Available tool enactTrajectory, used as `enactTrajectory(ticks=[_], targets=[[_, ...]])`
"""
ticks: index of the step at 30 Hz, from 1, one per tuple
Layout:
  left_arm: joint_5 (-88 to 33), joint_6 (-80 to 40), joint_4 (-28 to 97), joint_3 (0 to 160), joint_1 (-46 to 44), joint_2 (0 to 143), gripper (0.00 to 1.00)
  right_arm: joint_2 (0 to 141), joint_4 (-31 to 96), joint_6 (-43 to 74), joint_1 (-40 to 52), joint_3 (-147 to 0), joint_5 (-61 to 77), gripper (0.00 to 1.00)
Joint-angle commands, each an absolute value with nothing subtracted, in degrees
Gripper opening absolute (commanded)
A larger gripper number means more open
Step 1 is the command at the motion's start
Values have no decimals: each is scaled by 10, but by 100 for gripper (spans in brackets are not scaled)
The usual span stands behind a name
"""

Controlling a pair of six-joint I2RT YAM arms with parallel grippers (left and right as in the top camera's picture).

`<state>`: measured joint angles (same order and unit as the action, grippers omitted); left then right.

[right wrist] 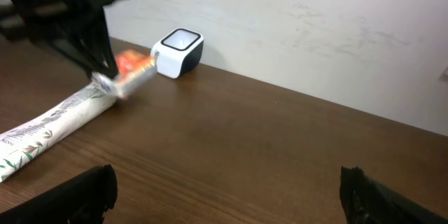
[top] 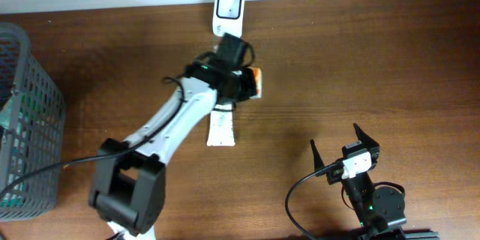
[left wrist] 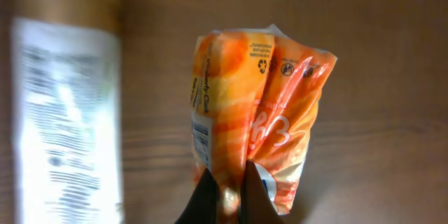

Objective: Scan the item barcode
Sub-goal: 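Lift the orange box and bring it to the scanner, then place the orange box on the table beside the tube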

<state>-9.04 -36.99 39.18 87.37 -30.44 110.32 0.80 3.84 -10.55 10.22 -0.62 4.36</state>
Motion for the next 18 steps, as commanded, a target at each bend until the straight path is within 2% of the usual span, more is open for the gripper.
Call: enactTrajectory(ticks=[1,11,15,16,18], targets=[[-83,-409,377,878,-332,1142,0,4,41,-105,106,-3,43,98],[-70,-433,351,878,-363,1191,1,4,41,-105,106,-3,43,98],[-71,-433,345,878,-364,1191,43,4,41,-105,106,-3,43,98],[-71,-433,345,878,-364,1191,48,4,41,-105,106,-3,43,98],[-70,-433,345,878,-364,1191,49,4,41,-105,106,-3,43,98]])
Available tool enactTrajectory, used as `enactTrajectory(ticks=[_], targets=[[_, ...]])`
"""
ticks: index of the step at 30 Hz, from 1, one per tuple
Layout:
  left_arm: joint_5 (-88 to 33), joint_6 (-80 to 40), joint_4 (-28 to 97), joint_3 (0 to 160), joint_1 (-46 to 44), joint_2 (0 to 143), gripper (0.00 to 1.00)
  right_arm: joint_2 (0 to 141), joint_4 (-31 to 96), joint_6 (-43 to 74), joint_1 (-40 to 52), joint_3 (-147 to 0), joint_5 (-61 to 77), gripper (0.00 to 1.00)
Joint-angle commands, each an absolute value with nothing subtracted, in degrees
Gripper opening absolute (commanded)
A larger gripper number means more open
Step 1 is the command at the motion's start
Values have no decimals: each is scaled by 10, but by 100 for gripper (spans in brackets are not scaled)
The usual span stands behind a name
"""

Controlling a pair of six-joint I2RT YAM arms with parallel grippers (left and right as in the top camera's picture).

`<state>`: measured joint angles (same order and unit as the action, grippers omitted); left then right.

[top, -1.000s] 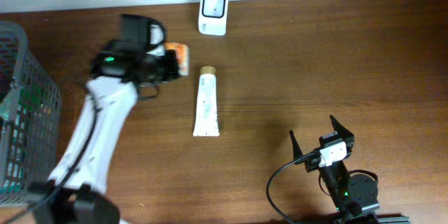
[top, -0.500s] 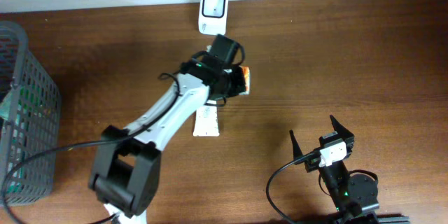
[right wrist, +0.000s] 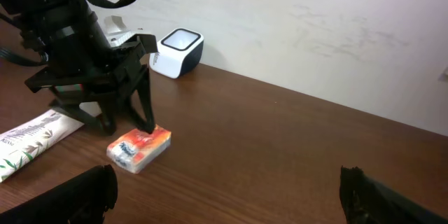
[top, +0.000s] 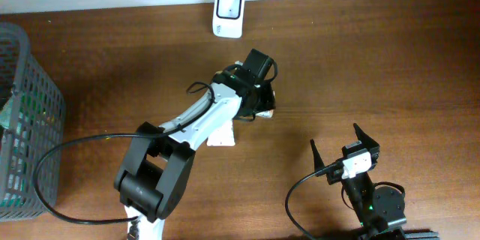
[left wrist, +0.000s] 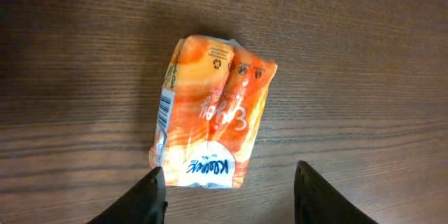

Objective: Scan the item barcode
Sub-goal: 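Place the orange box on the table beside the tube, then move the left gripper back into the basket and grasp the green bottle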

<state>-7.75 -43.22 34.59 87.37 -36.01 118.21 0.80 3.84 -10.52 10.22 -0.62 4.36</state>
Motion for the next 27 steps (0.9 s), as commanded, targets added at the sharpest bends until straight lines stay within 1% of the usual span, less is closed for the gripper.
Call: enactTrajectory(ticks=[1,3,5,7,9,14,17,19,23,27], targets=[[-70,-432,343,878,-364,1190,47,4,41,-105,106,-3,43,98],[-67,-432,343,882,-360,1188,43,4,41,-105,106,-3,43,99],[-64,-389,345,891,-353,1177,43,4,41,-105,106,-3,43,98],[-62,-309,359,908,-335,1148,47,4,41,-105,106,-3,43,98],[-62,-259,380,922,-312,1119,49,4,41,-105,106,-3,43,98],[-62,-178,446,973,-233,1048,49,4,41,-105,106,-3,43,99],[-62,-135,491,1027,-154,998,50,4,41,-105,106,-3,43,99],[-61,-131,507,1061,-74,956,51,4,41,-105,106,-3,43,98],[-62,-132,507,1075,71,897,55,4,41,-105,106,-3,43,98],[-62,-139,512,1075,215,878,54,4,41,-105,106,-3,43,98]])
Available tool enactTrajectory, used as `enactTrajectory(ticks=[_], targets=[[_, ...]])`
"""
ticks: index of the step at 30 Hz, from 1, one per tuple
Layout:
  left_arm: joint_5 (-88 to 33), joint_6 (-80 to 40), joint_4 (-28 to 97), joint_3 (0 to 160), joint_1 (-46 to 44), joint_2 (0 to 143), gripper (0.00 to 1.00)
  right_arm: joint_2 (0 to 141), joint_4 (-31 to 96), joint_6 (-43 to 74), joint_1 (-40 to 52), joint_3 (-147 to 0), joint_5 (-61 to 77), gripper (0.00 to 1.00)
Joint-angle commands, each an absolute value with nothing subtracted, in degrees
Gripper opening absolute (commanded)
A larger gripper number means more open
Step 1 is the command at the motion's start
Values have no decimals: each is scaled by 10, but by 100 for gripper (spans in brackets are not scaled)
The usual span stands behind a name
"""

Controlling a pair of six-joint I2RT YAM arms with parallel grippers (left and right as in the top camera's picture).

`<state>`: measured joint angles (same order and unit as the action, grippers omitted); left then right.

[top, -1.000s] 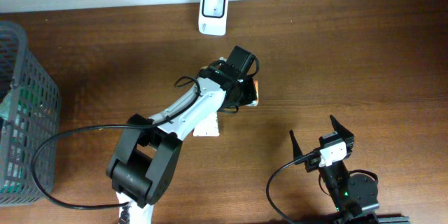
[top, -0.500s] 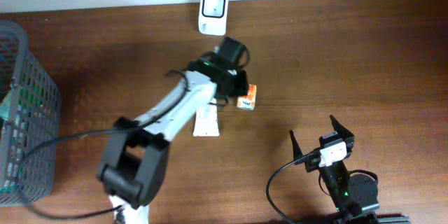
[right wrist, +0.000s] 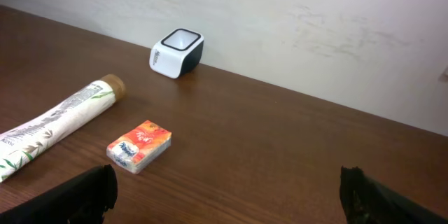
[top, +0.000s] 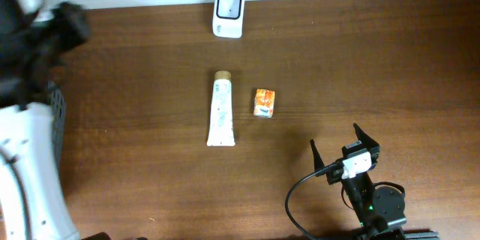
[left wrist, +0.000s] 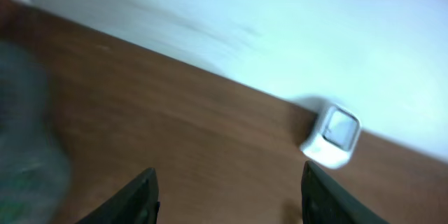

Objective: Scan the item barcode
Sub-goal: 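Move the left gripper back into the basket and grasp the green bottle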

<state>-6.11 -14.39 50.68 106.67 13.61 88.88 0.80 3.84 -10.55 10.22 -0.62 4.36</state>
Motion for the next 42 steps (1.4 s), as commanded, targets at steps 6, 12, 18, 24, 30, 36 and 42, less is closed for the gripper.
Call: enactTrajectory(ticks=[6,12,18,24,30,36,42], targets=[[-55,-153,512,1072,366,905,61,4,41,-105,106,-3,43,98],[54,-111,528,1068,380,978,74,4,41,-105,106,-3,43,98],[54,-69,540,1068,381,1048,77,4,41,-105,106,-3,43,98],[-7,-12,531,1068,382,1100,79,4,41,-105,106,-3,43,98],[-24,27,529,1068,382,1157,79,4,41,-105,106,-3,43,98],[-27,41,526,1068,382,1202,78,4,41,-105,106,-3,43,98],[-101,103,513,1068,382,1218,79,4,41,-105,106,-3,43,98]])
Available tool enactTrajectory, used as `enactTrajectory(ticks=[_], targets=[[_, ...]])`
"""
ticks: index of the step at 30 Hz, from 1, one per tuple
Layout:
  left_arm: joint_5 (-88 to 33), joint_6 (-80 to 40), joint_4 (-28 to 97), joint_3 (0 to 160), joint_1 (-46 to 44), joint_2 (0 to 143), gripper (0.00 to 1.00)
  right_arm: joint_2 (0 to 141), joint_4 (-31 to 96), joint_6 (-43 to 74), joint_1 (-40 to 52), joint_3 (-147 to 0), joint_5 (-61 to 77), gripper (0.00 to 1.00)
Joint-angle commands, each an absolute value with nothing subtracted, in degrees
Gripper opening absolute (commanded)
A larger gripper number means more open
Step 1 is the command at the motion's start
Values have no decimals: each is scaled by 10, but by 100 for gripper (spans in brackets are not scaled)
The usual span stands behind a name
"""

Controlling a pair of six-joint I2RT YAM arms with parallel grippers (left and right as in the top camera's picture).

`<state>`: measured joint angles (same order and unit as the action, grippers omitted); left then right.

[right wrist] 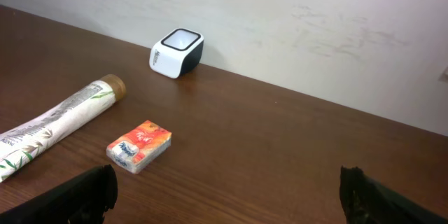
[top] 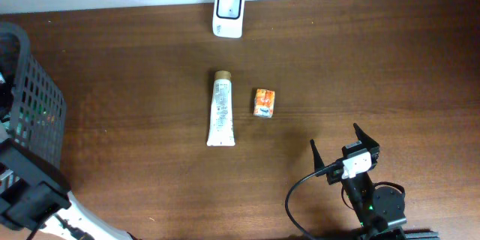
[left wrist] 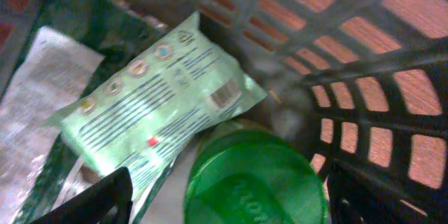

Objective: Scan the item barcode
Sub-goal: 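Move the left gripper back into the basket and grasp the green bottle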

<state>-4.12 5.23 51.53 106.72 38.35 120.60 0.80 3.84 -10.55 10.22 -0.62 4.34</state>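
The white barcode scanner (top: 228,3) stands at the table's far edge, also in the right wrist view (right wrist: 176,52). In front of it lie a long tube (top: 222,109) and, to its right, a small orange tissue pack (top: 263,103). My left gripper (left wrist: 227,199) is open inside the grey mesh basket (top: 30,97), straddling a round green lid (left wrist: 255,182) without gripping it. A green packet (left wrist: 154,98) with a barcode lies beside the lid. My right gripper (top: 345,146) stands open near the front edge, holding nothing.
The basket sits at the table's left edge, and its mesh wall (left wrist: 364,77) rises close on the right of my left gripper. Silvery wrapping (left wrist: 35,112) lies under the green packet. The wall runs just behind the scanner.
My left wrist camera faced across the table toward the scanner, with the arm at the far left. Now it looks down into the basket, jaws open either side of the green lid. The right arm is unmoved.
My left gripper held the orange tissue pack above the tube, near the scanner. Then the pack lay on the table right of the tube with the gripper open over it. The arm was then at the far left, and now its gripper is in the basket.
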Motion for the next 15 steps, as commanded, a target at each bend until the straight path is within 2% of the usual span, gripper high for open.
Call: enactTrajectory(ticks=[1,3,6,15], targets=[[-106,107,513,1068,382,1218,82,4,41,-105,106,-3,43,98],[-105,109,513,1068,382,1219,86,4,41,-105,106,-3,43,98],[-105,115,513,1065,382,1220,87,4,41,-105,106,-3,43,98],[-105,115,517,1057,382,1230,83,4,41,-105,106,-3,43,98]])
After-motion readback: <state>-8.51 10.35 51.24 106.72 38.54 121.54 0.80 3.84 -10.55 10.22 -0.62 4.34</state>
